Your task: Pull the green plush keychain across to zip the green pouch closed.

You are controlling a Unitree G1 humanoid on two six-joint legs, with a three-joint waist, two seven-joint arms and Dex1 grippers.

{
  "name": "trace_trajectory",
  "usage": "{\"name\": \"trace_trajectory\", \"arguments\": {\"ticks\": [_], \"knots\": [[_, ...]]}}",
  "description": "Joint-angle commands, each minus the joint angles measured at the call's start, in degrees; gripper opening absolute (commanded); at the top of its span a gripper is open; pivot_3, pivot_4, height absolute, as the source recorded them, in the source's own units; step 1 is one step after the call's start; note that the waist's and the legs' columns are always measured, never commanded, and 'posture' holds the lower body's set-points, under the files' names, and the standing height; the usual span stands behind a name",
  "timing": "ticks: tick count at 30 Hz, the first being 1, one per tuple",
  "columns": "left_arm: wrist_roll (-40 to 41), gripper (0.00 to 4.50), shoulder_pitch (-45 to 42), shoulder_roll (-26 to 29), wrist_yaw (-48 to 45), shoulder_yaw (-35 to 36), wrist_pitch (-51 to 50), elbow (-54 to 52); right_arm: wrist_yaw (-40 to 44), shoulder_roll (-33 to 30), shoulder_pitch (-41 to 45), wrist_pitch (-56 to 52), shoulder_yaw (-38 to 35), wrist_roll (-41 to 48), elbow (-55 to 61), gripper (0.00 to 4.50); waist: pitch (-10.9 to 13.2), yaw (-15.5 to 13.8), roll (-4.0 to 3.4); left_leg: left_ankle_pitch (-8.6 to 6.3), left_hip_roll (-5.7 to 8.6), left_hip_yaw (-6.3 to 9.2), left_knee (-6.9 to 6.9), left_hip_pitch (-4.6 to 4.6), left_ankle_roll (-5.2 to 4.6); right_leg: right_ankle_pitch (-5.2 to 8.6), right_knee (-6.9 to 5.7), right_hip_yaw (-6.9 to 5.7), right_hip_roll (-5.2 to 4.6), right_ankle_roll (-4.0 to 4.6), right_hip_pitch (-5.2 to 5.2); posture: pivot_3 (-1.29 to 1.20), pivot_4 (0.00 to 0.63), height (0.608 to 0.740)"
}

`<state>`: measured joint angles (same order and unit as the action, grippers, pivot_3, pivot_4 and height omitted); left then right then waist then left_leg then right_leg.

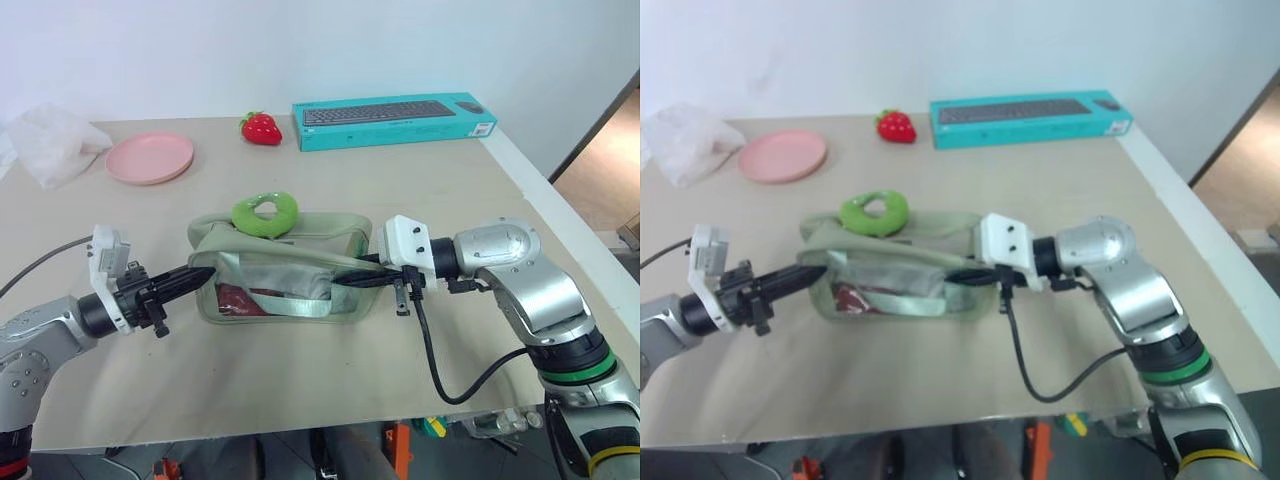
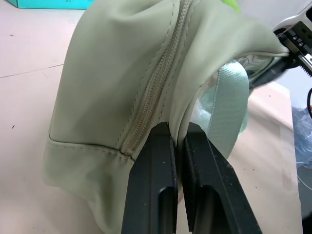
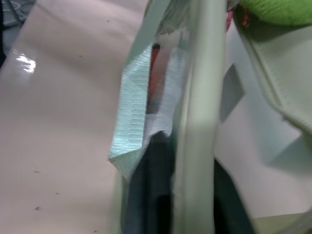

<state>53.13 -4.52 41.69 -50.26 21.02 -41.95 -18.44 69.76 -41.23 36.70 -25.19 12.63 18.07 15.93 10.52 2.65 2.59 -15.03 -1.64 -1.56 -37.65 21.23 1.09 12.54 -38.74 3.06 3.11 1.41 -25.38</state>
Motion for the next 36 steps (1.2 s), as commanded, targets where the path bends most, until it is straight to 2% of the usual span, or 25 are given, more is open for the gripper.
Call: {"name": "trace_trajectory", "arguments": {"ticks": [1, 5, 7, 10, 13, 15, 17, 21, 31, 36], "knots": [[-1.2, 0.0, 0.7, -0.2, -0.7, -1.6, 1.6, -2.4, 0.1, -0.8, 0.4, -2.9, -4.8, 5.2, 2.9, 1.86, 0.0, 0.0, 0.0, 0.0, 0.01, 0.0, 0.0, 0.0, 0.0, 0.0, 0.0, 0.0, -0.01, 0.0, 0.0, 0.0, 0.15, 0.74], [-1.5, 0.0, 1.4, -0.5, -0.6, -2.3, 1.9, -2.9, -0.4, -1.5, 0.7, -6.7, -9.3, 10.2, 2.7, 3.29, 0.0, -0.1, 0.0, -0.01, 0.05, 0.01, 0.0, 0.05, 0.0, 0.04, 0.03, -0.01, -0.07, -0.07, 0.0, 0.0, 0.15, 0.74], [-1.7, 0.0, 1.7, -0.6, -0.5, -2.7, 2.0, -3.3, -0.4, -2.0, 1.0, -9.2, -13.2, 14.4, 1.8, 3.79, 0.0, -0.1, 0.0, -0.01, 0.1, 0.01, 0.0, 0.07, 0.0, 0.05, 0.04, -0.02, -0.13, -0.08, 0.0, 0.0, 0.15, 0.74], [-1.9, 0.0, 1.9, -0.8, -0.3, -3.3, 2.1, -3.6, 0.1, -3.1, 1.9, -11.4, -18.7, 19.6, -0.2, 3.79, 0.0, -0.2, 0.0, -0.01, 0.15, 0.0, 0.0, 0.08, 0.0, 0.05, 0.06, -0.01, -0.19, -0.13, 0.02, 0.0, 0.15, 0.74], [-1.8, 0.0, 1.8, -0.9, 0.0, -3.5, 2.1, -3.8, -1.3, -3.2, 4.0, -11.9, -19.9, 21.1, -0.7, 3.79, 0.0, -0.1, 0.0, -0.02, 0.27, 0.0, 0.0, 0.08, -0.02, 0.06, 0.07, 0.0, -0.31, -0.18, 0.04, 0.0, 0.15, 0.74], [-1.7, 0.0, 1.7, -1.0, 0.1, -3.6, 2.1, -3.7, -4.6, -1.1, 6.8, -12.0, -17.9, 19.5, -1.6, 3.79, 0.0, -0.1, 0.0, -0.02, 0.28, -0.01, 0.0, 0.06, -0.03, 0.04, 0.09, 0.02, -0.31, -0.21, 0.06, 0.0, 0.15, 0.74], [-1.7, 0.0, 1.4, -1.1, 0.3, -3.9, 1.9, -3.7, -8.2, 0.9, 9.7, -12.0, -12.9, 14.6, -3.0, 3.79, 0.0, -0.1, 0.0, -0.01, 0.27, 0.0, 0.0, 0.05, -0.03, 0.03, 0.09, 0.02, -0.3, -0.23, 0.06, 0.0, 0.15, 0.74], [-1.9, 0.0, 0.5, -1.3, 1.0, -4.5, 1.8, -3.2, -10.5, 5.3, 14.2, -13.0, -7.1, 12.5, -3.0, 3.79, 0.0, -0.3, -0.01, 0.0, 0.27, 0.03, -0.01, 0.09, -0.05, 0.02, 0.09, -0.02, -0.3, -0.26, 0.05, 0.0, 0.15, 0.74], [-1.6, 0.0, 0.7, -2.0, 1.8, -4.5, 1.9, -3.8, -12.7, 11.6, 22.8, -11.5, -0.7, 5.4, -12.2, 3.79, 0.0, -0.7, -0.01, -0.09, 0.32, -0.01, -0.01, 0.37, -0.18, -0.06, 0.55, -0.04, -0.49, -0.44, 0.05, 0.0, 0.15, 0.74], [-1.7, 0.0, 1.4, -2.5, 2.3, -4.1, 2.2, -4.1, -11.9, 13.5, 22.6, -10.5, 1.4, 3.4, -13.5, 3.79, 0.0, -0.7, -0.01, -0.11, 0.33, 0.02, -0.01, 0.4, -0.21, -0.07, 0.55, -0.06, -0.49, -0.44, 0.03, 0.0, 0.15, 0.74]]}}
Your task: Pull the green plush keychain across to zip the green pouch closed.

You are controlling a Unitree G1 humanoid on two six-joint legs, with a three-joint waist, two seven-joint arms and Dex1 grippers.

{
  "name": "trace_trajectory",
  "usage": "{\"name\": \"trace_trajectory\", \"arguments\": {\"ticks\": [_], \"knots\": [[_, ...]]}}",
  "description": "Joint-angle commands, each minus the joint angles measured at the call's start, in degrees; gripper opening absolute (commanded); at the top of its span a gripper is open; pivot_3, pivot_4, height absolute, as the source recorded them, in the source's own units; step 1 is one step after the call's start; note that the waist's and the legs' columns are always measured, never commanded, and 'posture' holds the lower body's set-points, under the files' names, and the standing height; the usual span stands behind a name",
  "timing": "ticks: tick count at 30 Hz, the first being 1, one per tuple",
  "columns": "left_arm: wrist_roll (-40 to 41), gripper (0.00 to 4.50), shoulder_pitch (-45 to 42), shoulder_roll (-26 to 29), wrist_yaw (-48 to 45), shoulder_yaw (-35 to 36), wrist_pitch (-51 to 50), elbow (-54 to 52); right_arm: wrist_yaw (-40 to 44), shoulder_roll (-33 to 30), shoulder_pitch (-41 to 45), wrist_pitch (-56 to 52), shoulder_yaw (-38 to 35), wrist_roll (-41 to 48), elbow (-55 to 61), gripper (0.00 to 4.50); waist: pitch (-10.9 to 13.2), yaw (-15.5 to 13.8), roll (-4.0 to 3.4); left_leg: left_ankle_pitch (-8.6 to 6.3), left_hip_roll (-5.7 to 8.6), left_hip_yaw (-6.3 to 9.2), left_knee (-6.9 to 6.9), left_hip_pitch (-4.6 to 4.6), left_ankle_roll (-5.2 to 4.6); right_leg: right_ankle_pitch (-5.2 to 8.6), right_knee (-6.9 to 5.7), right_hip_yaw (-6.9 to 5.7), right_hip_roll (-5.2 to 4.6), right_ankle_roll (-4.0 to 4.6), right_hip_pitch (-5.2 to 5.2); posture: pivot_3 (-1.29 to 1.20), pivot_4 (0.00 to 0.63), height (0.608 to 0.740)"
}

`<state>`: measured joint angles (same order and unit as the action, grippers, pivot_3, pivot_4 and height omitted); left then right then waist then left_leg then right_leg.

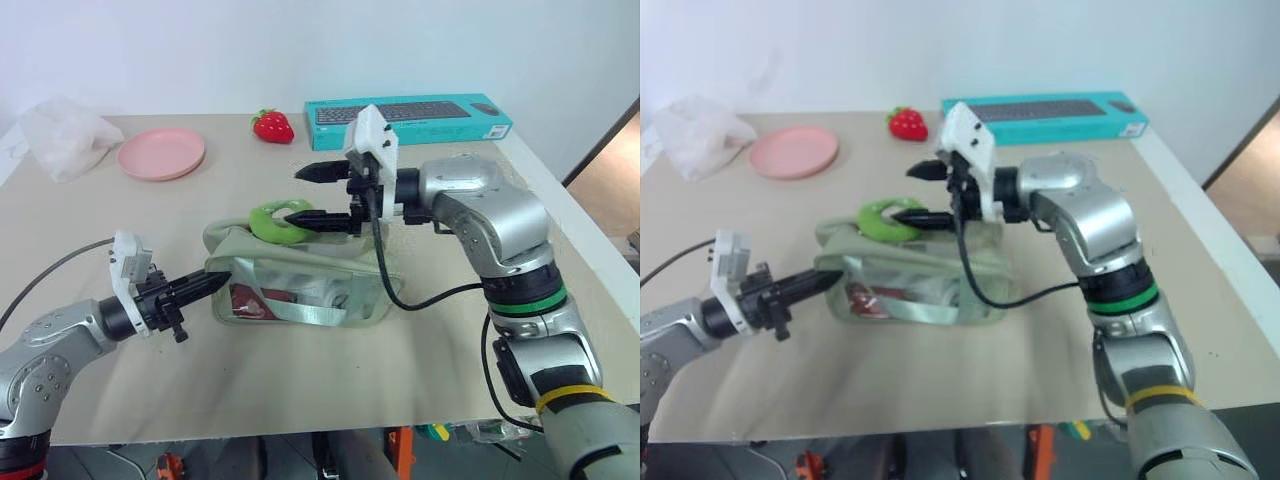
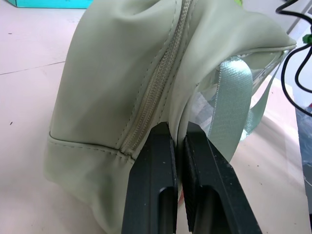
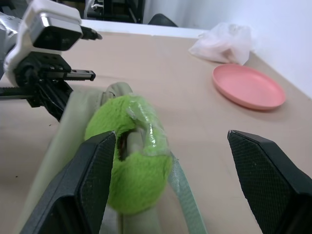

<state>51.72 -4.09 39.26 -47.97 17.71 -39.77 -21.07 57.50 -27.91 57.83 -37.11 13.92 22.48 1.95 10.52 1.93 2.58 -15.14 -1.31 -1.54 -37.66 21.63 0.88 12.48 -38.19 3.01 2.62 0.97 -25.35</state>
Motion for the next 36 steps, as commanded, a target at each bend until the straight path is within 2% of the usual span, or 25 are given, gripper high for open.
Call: {"name": "trace_trajectory", "arguments": {"ticks": [1, 3, 9, 10, 11, 12, 20, 23, 27, 31, 36], "knots": [[-0.3, 0.0, 1.2, -0.1, 0.1, -0.7, 0.1, -1.6, 0.5, 0.4, 1.2, 1.9, 0.5, -1.7, 0.1, 3.42, 0.0, 0.0, 0.0, 0.0, 0.0, 0.0, 0.0, 0.0, 0.0, 0.0, 0.0, 0.0, 0.0, 0.0, 0.0, 0.0, 0.15, 0.74], [-0.2, 0.0, 1.6, -0.2, 0.2, -0.5, 0.2, -1.8, 1.0, 0.3, 0.6, 2.8, 1.0, -2.5, -0.1, 2.97, 0.0, 0.0, 0.0, 0.0, 0.0, -0.01, 0.0, 0.0, 0.0, 0.0, 0.0, 0.01, 0.0, 0.0, 0.0, 0.0, 0.15, 0.74], [-0.1, 0.0, 2.6, -0.4, 0.3, -0.3, 0.9, -2.0, 2.2, 0.4, 0.4, 3.9, 1.1, -3.3, -0.6, 0.85, 0.0, 0.0, -0.01, 0.0, 0.0, 0.0, 0.0, -0.02, 0.0, -0.01, -0.01, 0.0, 0.01, 0.0, 0.0, 0.0, 0.15, 0.74], [-0.2, 0.0, 2.7, -0.4, 0.4, -0.4, 1.0, -2.0, 2.5, 0.4, 0.3, 3.9, 1.0, -3.2, -0.6, 0.61, 0.0, 0.0, 0.0, 0.0, 0.0, 0.0, 0.0, -0.02, 0.0, -0.01, -0.01, 0.0, 0.01, 0.0, 0.0, 0.0, 0.15, 0.74], [-0.2, 0.0, 2.7, -0.4, 0.4, -0.4, 1.1, -1.9, 2.8, 0.4, 0.2, 4.0, 0.9, -3.2, -0.5, 0.17, 0.0, 0.0, 0.0, 0.0, 0.0, -0.01, 0.0, -0.02, 0.0, -0.01, -0.01, 0.0, 0.01, 0.0, 0.0, 0.0, 0.15, 0.74], [-0.2, 0.0, 2.7, -0.4, 0.4, -0.5, 1.1, -1.9, 3.0, 0.3, 0.1, 4.1, 0.8, -3.2, -0.5, 0.03, 0.0, 0.0, 0.0, 0.0, 0.0, -0.01, 0.0, -0.02, 0.0, -0.01, -0.01, 0.0, 0.01, 0.0, 0.01, 0.0, 0.15, 0.74], [-0.3, 0.0, 2.2, -0.7, 0.4, -0.9, 1.4, -1.4, 4.3, -1.2, -0.7, 3.6, -1.1, -2.3, 0.0, 0.03, 0.0, 0.0, -0.01, 0.0, 0.0, 0.0, 0.0, -0.02, 0.0, -0.01, -0.01, 0.0, 0.01, 0.0, 0.01, 0.0, 0.15, 0.74], [-0.2, 0.0, 1.8, -0.8, 0.4, -1.3, 1.4, -1.3, 1.6, -2.3, 0.1, 2.8, -3.9, -2.8, -2.9, 0.03, 0.0, 0.0, 0.0, 0.0, 0.0, -0.01, 0.0, -0.02, 0.0, -0.01, -0.01, 0.0, 0.0, 0.0, 0.01, 0.0, 0.15, 0.74], [-0.2, 0.0, 0.6, -1.1, 0.8, -2.2, 1.1, -1.1, 4.5, -8.7, 0.1, 1.7, -10.3, 0.3, -4.0, 0.03, 0.0, -0.7, -0.02, 0.0, 0.02, -0.04, -0.09, 0.03, 0.0, -0.02, 0.0, -0.05, -0.08, -0.01, 0.02, 0.0, 0.15, 0.74], [-0.4, 0.0, -0.1, -1.4, 1.0, -2.8, 1.1, -0.4, 7.8, -14.6, -2.4, 2.1, -13.2, 2.0, -3.0, 0.03, 0.0, -0.7, -0.02, -0.07, 0.07, -0.08, -0.09, 0.1, -0.12, -0.01, 0.09, -0.03, -0.14, -0.02, 0.03, 0.0, 0.15, 0.74], [-0.6, 0.0, -0.7, -1.5, 0.9, -3.4, 1.1, 0.4, 8.7, -23.1, -7.8, 8.5, -12.8, -4.7, -6.1, 0.03, 0.0, -0.9, -0.05, -0.09, 0.1, -0.04, -0.14, 0.15, -0.17, 0.02, 0.1, -0.05, -0.16, -0.07, 0.04, 0.0, 0.15, 0.74]]}}
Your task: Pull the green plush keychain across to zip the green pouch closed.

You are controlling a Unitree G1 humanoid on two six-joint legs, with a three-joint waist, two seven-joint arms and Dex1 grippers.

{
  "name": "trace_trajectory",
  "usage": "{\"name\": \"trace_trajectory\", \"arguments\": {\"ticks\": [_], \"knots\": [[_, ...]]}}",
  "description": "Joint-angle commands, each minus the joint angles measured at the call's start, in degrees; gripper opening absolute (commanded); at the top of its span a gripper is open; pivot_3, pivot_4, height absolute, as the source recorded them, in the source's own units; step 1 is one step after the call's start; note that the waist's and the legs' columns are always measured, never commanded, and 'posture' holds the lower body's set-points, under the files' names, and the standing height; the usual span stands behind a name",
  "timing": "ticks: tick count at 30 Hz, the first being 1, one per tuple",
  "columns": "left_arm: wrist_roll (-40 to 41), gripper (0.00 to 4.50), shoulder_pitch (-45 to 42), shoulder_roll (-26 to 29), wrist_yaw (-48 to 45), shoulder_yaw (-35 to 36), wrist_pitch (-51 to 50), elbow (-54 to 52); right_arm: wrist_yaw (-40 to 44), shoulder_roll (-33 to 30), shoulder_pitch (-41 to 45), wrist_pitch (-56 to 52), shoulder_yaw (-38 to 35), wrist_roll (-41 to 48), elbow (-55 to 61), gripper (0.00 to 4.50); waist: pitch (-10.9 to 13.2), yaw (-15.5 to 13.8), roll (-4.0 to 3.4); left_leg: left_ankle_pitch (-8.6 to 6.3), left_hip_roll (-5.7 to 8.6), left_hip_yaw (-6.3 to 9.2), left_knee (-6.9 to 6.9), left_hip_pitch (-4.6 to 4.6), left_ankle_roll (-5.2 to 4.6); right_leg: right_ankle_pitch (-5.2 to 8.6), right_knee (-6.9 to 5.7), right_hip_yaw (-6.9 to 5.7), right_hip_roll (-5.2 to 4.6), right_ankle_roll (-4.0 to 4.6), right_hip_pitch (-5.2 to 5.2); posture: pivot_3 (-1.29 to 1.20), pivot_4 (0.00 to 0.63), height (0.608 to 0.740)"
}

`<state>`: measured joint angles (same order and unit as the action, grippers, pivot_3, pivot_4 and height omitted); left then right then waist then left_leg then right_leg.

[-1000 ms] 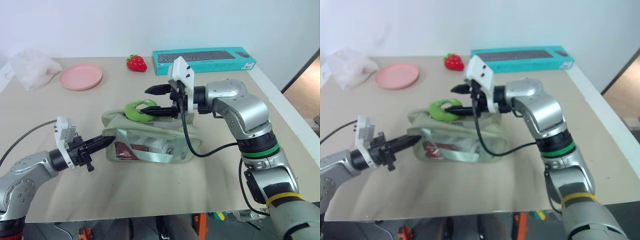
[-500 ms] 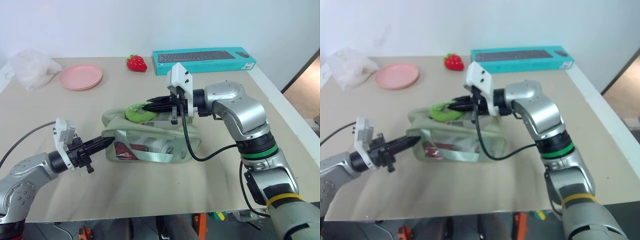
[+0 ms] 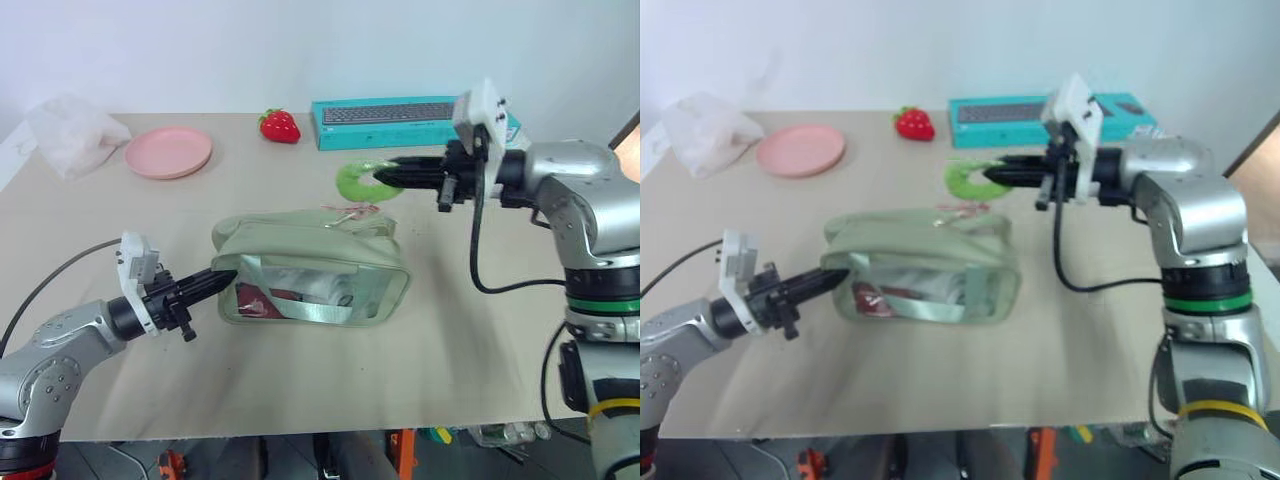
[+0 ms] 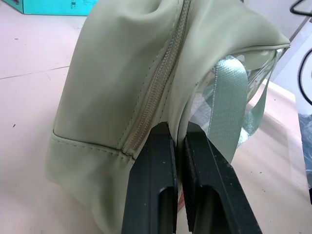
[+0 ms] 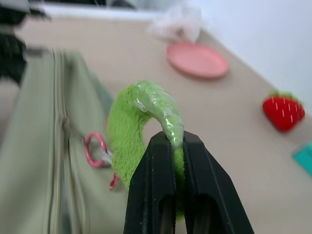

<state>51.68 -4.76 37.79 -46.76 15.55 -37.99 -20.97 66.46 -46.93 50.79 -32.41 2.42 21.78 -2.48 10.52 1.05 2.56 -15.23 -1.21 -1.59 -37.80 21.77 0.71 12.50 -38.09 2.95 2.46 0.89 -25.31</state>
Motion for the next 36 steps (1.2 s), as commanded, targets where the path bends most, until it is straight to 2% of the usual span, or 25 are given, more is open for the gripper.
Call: {"name": "trace_trajectory", "arguments": {"ticks": [1, 6, 9, 13, 17, 21, 27, 30, 32, 33, 36], "knots": [[-0.5, 0.0, -0.2, 0.0, -0.3, -1.3, -0.7, 0.4, -0.8, -5.6, -1.8, 4.6, -1.3, -5.5, -3.1, 0.03, 0.0, 0.1, -0.03, 0.0, 0.01, -0.02, -0.05, 0.01, 0.0, -0.01, 0.0, 0.02, -0.01, -0.01, -0.01, 0.0, 0.15, 0.74], [-0.4, 0.0, -0.2, 0.1, -0.8, -1.1, -0.6, 0.8, -2.4, -9.7, -6.3, 7.9, -1.3, -10.3, -7.0, 0.03, 0.0, 0.1, -0.03, 0.0, 0.0, -0.04, -0.21, 0.01, -0.01, -0.05, -0.02, 0.04, 0.01, -0.08, 0.03, 0.0, 0.15, 0.74], [-0.3, 0.0, 0.0, 0.2, -1.0, -0.9, -0.6, 1.0, -3.7, -10.0, -8.5, 8.1, -1.5, -11.8, -8.3, 0.03, 0.0, 0.1, -0.07, 0.0, 0.0, -0.05, -0.29, 0.01, -0.01, -0.09, -0.04, 0.06, 0.03, -0.13, 0.04, 0.0, 0.15, 0.74], [-0.2, 0.0, -0.1, 0.4, -1.2, -0.6, -0.8, 1.0, -4.4, -8.7, -14.0, 7.0, 1.4, -13.3, -5.9, 0.03, 0.0, 0.1, -0.1, 0.01, 0.0, -0.02, -0.39, 0.04, -0.01, -0.12, -0.05, 0.05, 0.03, -0.16, 0.06, 0.0, 0.15, 0.74], [-0.2, 0.0, -0.1, 0.4, -1.4, -0.6, -0.6, 1.2, -6.1, -4.4, -20.5, 5.8, 7.0, -15.3, -2.4, 0.03, -0.1, 0.1, -0.04, -0.03, -0.01, 0.01, -0.49, 0.06, -0.06, -0.12, -0.05, 0.02, 0.03, -0.17, 0.1, 0.0, 0.15, 0.74], [0.0, 0.0, 0.1, 0.5, -1.5, -0.4, -0.9, 1.2, -5.2, -2.4, -23.8, 5.4, 8.9, -15.0, 1.6, 0.03, -0.2, 0.2, -0.32, -0.03, -0.01, -0.07, -0.63, 0.11, -0.07, -0.22, -0.1, 0.12, 0.04, -0.32, 0.06, 0.0, 0.15, 0.74], [1.4, 0.0, 0.2, 0.1, -0.5, -0.1, -2.4, 0.9, -5.6, -0.5, -22.8, 6.1, 11.0, -16.9, 2.0, 0.03, -0.2, 0.2, -0.28, -0.01, -0.11, -0.03, -0.65, -0.06, -0.09, -0.24, -0.1, 0.07, 0.17, -0.36, 0.18, 0.0, 0.15, 0.74], [1.6, 0.0, -0.2, -0.2, 0.2, -0.1, -3.0, 0.9, -7.5, 1.7, -19.4, 6.2, 8.4, -16.2, -0.9, 0.03, -0.2, 0.3, -0.29, -0.01, -0.17, -0.05, -0.65, -0.12, -0.08, -0.25, -0.1, 0.08, 0.23, -0.34, 0.21, 0.0, 0.15, 0.74], [1.4, 0.0, -0.2, -0.4, 0.4, -0.3, -3.0, 0.9, -7.1, 2.6, -17.4, 5.5, 5.3, -13.4, -1.8, 0.7, -0.2, 0.3, -0.3, 0.0, -0.19, -0.09, -0.64, -0.15, -0.09, -0.3, -0.11, 0.11, 0.24, -0.3, 0.21, 0.0, 0.15, 0.74], [1.0, 0.59, 0.0, -0.5, 0.4, -0.4, -2.7, 0.9, -6.3, 2.5, -16.9, 5.0, 3.7, -11.7, -1.6, 0.96, -0.2, 0.3, -0.32, 0.0, -0.18, -0.09, -0.64, -0.15, -0.09, -0.3, -0.11, 0.11, 0.24, -0.3, 0.2, 0.0, 0.15, 0.74], [2.3, 1.41, -0.3, -1.2, 1.1, 0.6, -3.4, 1.6, -4.2, 1.3, -16.6, 4.3, 0.4, -8.3, -1.1, 1.85, -0.2, 0.3, -0.33, 0.0, -0.17, -0.09, -0.63, -0.09, -0.09, -0.29, -0.11, 0.13, 0.23, -0.3, 0.17, 0.0, 0.15, 0.74]]}}
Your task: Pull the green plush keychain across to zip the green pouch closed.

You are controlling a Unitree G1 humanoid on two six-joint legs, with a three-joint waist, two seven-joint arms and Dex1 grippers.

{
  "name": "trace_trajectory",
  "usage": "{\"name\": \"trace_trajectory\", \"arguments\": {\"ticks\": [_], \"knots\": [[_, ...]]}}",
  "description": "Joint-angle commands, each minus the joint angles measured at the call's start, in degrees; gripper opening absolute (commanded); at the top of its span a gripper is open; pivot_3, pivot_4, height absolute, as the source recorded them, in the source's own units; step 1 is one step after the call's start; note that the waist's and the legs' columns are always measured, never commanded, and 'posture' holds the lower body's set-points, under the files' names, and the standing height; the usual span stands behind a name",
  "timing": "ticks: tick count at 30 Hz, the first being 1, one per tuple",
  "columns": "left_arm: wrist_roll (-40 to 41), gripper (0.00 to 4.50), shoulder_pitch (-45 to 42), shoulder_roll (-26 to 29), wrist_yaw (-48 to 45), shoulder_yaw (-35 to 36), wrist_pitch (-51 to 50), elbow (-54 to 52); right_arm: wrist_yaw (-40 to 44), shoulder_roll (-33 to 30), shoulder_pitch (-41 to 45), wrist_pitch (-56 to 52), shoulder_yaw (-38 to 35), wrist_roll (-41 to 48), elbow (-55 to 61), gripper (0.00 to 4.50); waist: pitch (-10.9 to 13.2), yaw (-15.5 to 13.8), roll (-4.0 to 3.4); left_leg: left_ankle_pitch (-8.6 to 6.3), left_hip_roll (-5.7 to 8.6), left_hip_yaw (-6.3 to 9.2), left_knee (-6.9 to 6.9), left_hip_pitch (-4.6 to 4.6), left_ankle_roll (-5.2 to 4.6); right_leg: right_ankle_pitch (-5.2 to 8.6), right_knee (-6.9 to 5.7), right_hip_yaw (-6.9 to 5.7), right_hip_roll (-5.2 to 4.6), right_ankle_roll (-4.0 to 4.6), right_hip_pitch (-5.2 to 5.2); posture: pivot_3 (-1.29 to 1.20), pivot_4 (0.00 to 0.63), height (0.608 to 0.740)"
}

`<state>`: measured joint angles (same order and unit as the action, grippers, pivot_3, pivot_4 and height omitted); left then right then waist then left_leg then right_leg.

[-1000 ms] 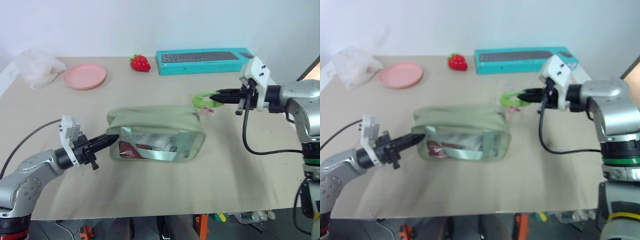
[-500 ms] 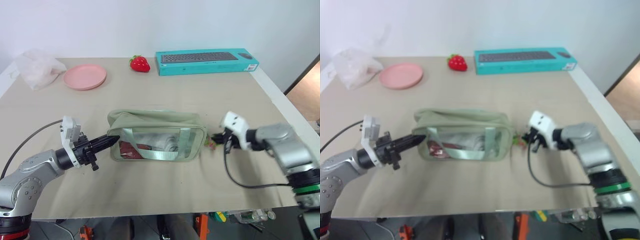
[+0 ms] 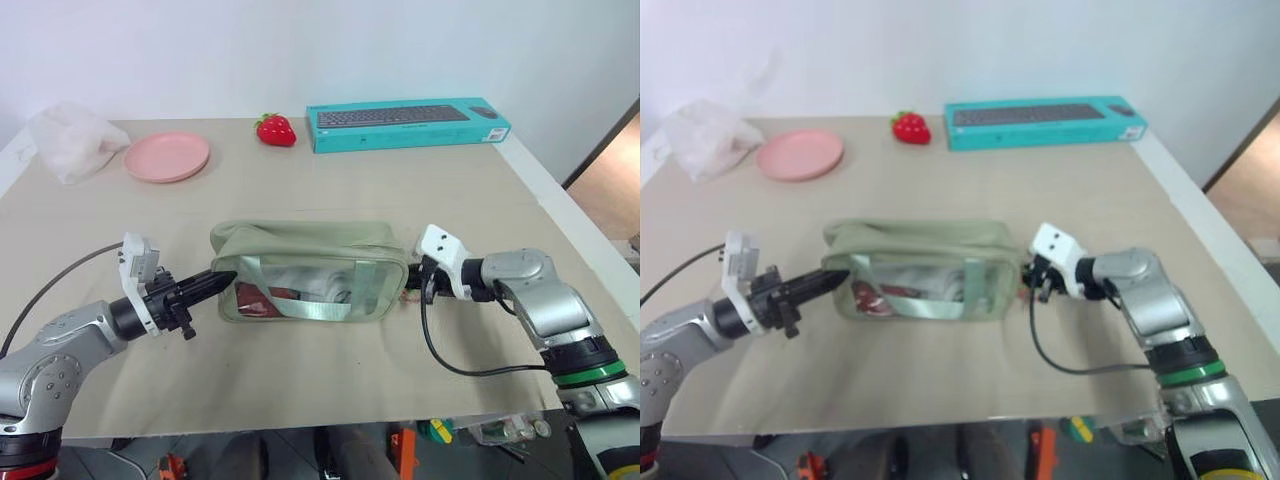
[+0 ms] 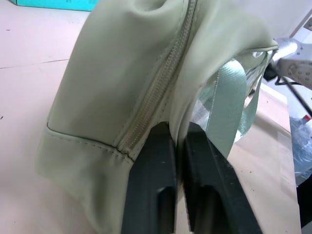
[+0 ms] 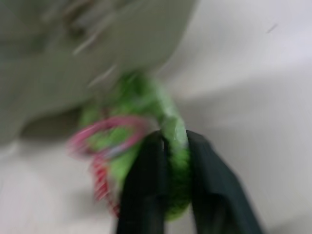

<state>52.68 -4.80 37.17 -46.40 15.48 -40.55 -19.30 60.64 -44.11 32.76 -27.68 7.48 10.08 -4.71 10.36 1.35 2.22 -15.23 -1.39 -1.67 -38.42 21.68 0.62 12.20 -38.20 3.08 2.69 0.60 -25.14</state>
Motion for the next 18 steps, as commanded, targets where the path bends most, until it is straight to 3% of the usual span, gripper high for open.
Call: {"name": "trace_trajectory", "arguments": {"ticks": [1, 7, 9, 12, 15, 18], "knots": [[2.3, 1.83, -0.4, -0.8, 0.9, 1.3, -1.1, -0.2, 2.1, -2.0, 1.4, -0.5, -5.4, 3.9, 0.7, 2.27, 0.0, 0.0, 0.01, -0.01, 0.0, 0.03, 0.0, 0.05, -0.01, 0.02, 0.01, -0.03, 0.0, 0.03, -0.02, 0.0, 0.15, 0.74], [3.5, 3.84, -0.4, -0.6, 4.5, 4.0, -0.7, -4.1, 5.0, -5.7, 1.1, 0.7, -10.7, 7.2, -2.0, 4.31, 0.0, -0.1, 0.0, -0.05, 0.0, 0.04, -0.01, 0.39, -0.06, 0.03, 0.05, -0.03, -0.03, 0.04, -0.25, 0.0, 0.15, 0.74], [8.4, 4.48, 0.0, -0.4, 6.3, 6.8, -2.2, -5.8, 6.3, -7.2, 0.6, 1.1, -12.8, 8.4, -2.3, 4.5, 0.0, -0.1, 0.01, -0.06, 0.0, 0.04, -0.01, 0.39, -0.06, 0.03, 0.05, -0.03, -0.03, 0.04, -0.25, 0.0, 0.15, 0.74], [18.5, 4.48, 5.2, 2.4, 7.6, 16.3, -5.1, -9.4, 9.4, -11.2, -3.0, 1.4, -18.5, 11.5, -2.1, 4.5, 0.0, 0.0, 0.01, -0.06, -0.01, 0.06, 0.0, 0.4, -0.07, 0.03, 0.05, -0.05, -0.02, 0.04, -0.25, 0.0, 0.15, 0.74], [20.6, 4.48, 11.8, 3.8, 8.1, 24.9, -5.4, -7.0, 10.9, -12.8, -8.6, -1.0, -23.4, 15.4, 0.6, 4.5, 0.0, 0.2, -0.04, -0.16, -0.03, 0.02, 0.03, 0.35, -0.19, 0.17, 0.03, -0.04, -0.02, 0.16, -0.27, 0.0, 0.15, 0.74], [21.6, 4.48, 14.6, 4.1, 9.0, 28.9, -5.1, -3.8, 11.8, -12.8, -15.6, -3.7, -26.4, 19.3, 7.1, 4.5, 0.0, 0.1, -0.04, -0.16, -0.08, 0.15, 0.02, 0.27, -0.21, 0.21, 0.02, -0.22, 0.03, 0.21, -0.19, 0.0, 0.15, 0.74]]}}
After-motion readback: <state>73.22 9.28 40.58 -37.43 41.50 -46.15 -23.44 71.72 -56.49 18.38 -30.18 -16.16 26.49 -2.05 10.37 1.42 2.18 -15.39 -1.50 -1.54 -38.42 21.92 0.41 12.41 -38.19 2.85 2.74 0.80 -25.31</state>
